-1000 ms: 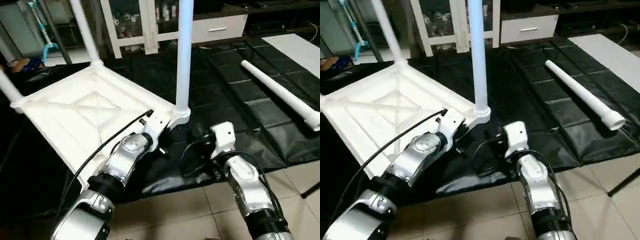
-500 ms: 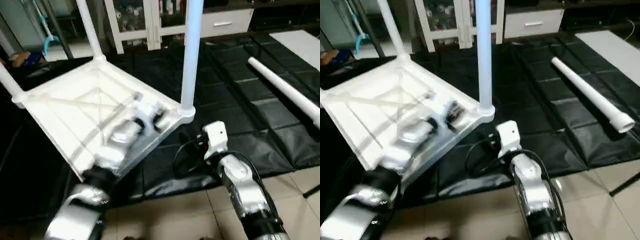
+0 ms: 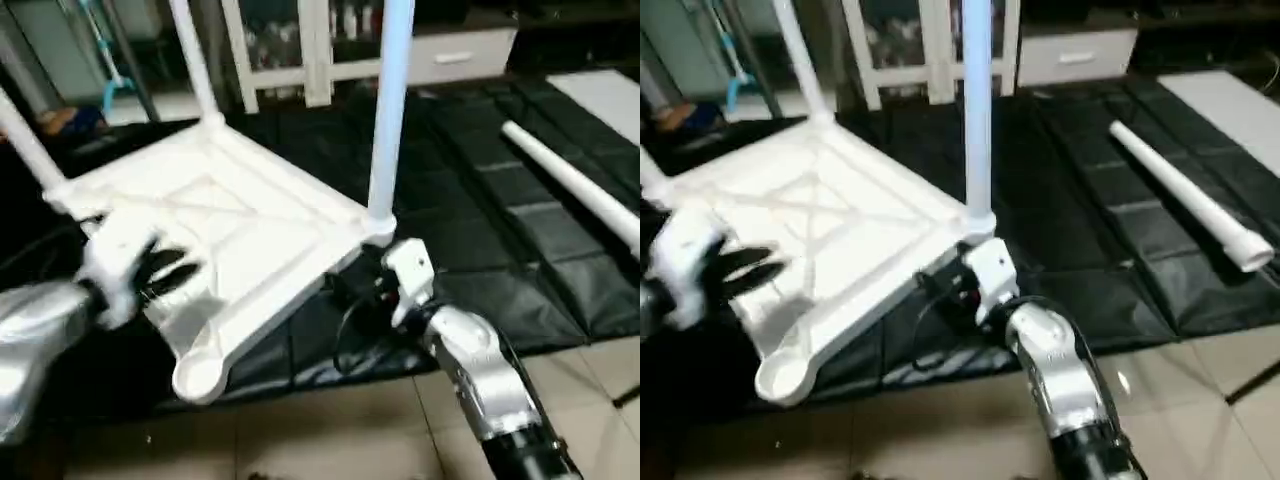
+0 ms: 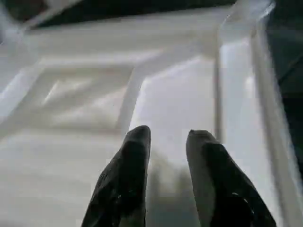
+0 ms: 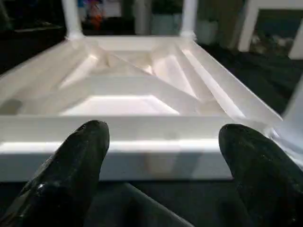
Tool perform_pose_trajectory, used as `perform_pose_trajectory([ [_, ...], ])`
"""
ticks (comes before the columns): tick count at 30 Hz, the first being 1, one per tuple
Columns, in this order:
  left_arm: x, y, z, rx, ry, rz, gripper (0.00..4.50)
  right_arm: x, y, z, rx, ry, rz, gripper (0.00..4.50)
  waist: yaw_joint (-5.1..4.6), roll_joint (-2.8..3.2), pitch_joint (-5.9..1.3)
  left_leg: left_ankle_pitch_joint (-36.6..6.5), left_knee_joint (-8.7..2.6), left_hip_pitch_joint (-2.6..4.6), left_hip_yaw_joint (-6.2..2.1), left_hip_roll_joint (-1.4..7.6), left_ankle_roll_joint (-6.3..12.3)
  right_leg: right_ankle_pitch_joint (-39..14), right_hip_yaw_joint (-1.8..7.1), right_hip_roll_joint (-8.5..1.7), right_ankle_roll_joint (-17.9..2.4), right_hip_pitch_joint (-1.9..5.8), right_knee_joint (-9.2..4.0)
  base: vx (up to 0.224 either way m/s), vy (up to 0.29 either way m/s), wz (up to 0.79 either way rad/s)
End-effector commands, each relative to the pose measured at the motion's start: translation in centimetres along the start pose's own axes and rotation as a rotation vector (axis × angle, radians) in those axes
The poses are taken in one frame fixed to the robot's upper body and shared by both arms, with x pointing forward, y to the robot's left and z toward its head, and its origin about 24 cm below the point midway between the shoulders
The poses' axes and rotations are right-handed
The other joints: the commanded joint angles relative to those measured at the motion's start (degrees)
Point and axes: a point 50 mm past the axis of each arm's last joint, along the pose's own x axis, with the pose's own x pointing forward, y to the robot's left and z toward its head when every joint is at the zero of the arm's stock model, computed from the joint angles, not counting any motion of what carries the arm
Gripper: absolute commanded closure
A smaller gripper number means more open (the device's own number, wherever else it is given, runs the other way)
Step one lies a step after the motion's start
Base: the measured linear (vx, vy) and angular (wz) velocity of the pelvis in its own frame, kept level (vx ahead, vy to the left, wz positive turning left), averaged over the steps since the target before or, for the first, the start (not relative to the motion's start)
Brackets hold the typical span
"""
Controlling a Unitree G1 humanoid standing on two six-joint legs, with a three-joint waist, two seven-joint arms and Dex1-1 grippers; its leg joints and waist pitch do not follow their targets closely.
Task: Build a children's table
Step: Rotate leg to tighten, then rotate table base
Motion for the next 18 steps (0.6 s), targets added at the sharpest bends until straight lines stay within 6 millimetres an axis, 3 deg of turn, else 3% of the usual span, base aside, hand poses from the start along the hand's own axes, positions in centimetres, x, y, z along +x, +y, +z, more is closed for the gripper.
perform_pose_trajectory([
  [1,-1.9,2.5,-0.9,0.019,0.107,0.159,3.04,0.1,0.4,0.6,0.002,-0.020,0.031,0.47,-0.49,0.38,-2.70,-33.04,-6.20,2.24,-1.65,2.06,-4.53,-25.23,1.27,-0.64,-6.23,0.41,-4.49,0.000,0.000,0.00],
  [4,-3.5,4.4,-2.7,0.044,0.260,0.288,3.04,-0.1,0.4,0.5,0.004,-0.016,0.028,0.47,-0.55,0.40,-2.53,-35.04,-6.20,2.61,-1.95,1.91,-4.98,-29.18,1.65,-0.58,-4.85,-0.16,-5.12,0.000,0.000,0.00],
  [7,-3.5,4.1,-3.6,0.062,0.334,0.286,3.04,-0.3,0.3,0.5,0.006,-0.012,0.023,0.47,-0.43,0.41,-2.43,-37.68,-6.32,3.01,-2.18,1.96,-5.18,-30.64,1.72,-0.50,-4.58,-0.61,-5.49,0.000,0.000,0.00],
  [9,-1.7,1.9,-4.1,0.013,0.313,0.193,3.04,-0.4,0.3,0.3,0.005,-0.004,0.025,0.47,-0.24,0.64,-2.38,-39.58,-6.44,3.52,-2.21,2.03,-5.46,-30.65,1.66,-0.38,-4.72,-0.93,-5.75,-0.050,0.010,0.01],
  [10,-1.7,1.9,-4.1,0.013,0.313,0.193,3.04,-0.4,0.3,0.3,0.005,-0.004,0.025,0.47,-0.22,0.66,-2.26,-40.69,-6.68,3.65,-2.25,2.10,-5.73,-29.56,1.50,-0.21,-4.98,-0.79,-5.85,0.000,0.000,0.00],
  [11,-0.2,0.2,-4.5,-0.020,0.299,0.127,3.04,-0.4,0.3,0.3,0.005,-0.001,0.026,0.47,-0.13,0.69,-2.43,-40.67,-6.74,3.71,-2.22,2.07,-5.71,-28.60,1.50,-0.27,-5.20,-0.61,-5.83,0.000,0.000,0.00],
  [12,0.0,-0.1,-4.6,-0.023,0.299,0.117,3.04,-0.4,0.4,0.3,0.005,-0.001,0.026,0.47,-0.13,0.69,-2.43,-40.67,-6.74,3.71,-2.22,2.07,-5.71,-28.60,1.50,-0.27,-5.20,-0.61,-5.83,0.000,0.000,0.00],
  [15,2.0,-2.9,-5.7,-0.041,0.322,0.030,3.04,-0.5,0.3,0.3,-0.005,0.003,0.011,0.47,-0.49,0.61,-2.41,-40.40,-6.94,2.85,-2.40,1.91,-5.40,-28.49,1.21,-0.47,-4.89,0.18,-5.84,0.000,0.000,0.00],
  [16,2.0,-3.0,-5.8,-0.040,0.323,0.026,3.04,-0.5,0.3,0.3,-0.005,0.003,0.009,0.47,-0.55,0.95,-2.43,-40.49,-6.93,2.80,-2.48,1.89,-5.42,-28.99,1.20,-0.56,-4.69,0.25,-5.78,0.000,0.000,0.00],
  [17,2.3,-3.5,-6.0,-0.039,0.330,0.011,3.04,-0.6,0.3,0.3,-0.002,0.001,0.005,0.47,-0.66,0.42,-2.39,-40.48,-6.71,2.75,-2.47,1.71,-4.95,-32.02,1.09,-0.66,-3.78,0.13,-6.26,0.000,0.000,0.00],
  [18,2.4,-3.7,-6.0,-0.042,0.328,0.005,3.04,-0.6,0.2,0.3,-0.002,0.001,0.004,0.47,-0.68,0.36,-2.29,-40.70,-6.63,2.83,-2.44,1.66,-4.80,-33.43,1.03,-0.67,-3.41,-0.05,-6.46,-0.051,-0.002,-0.14],
])
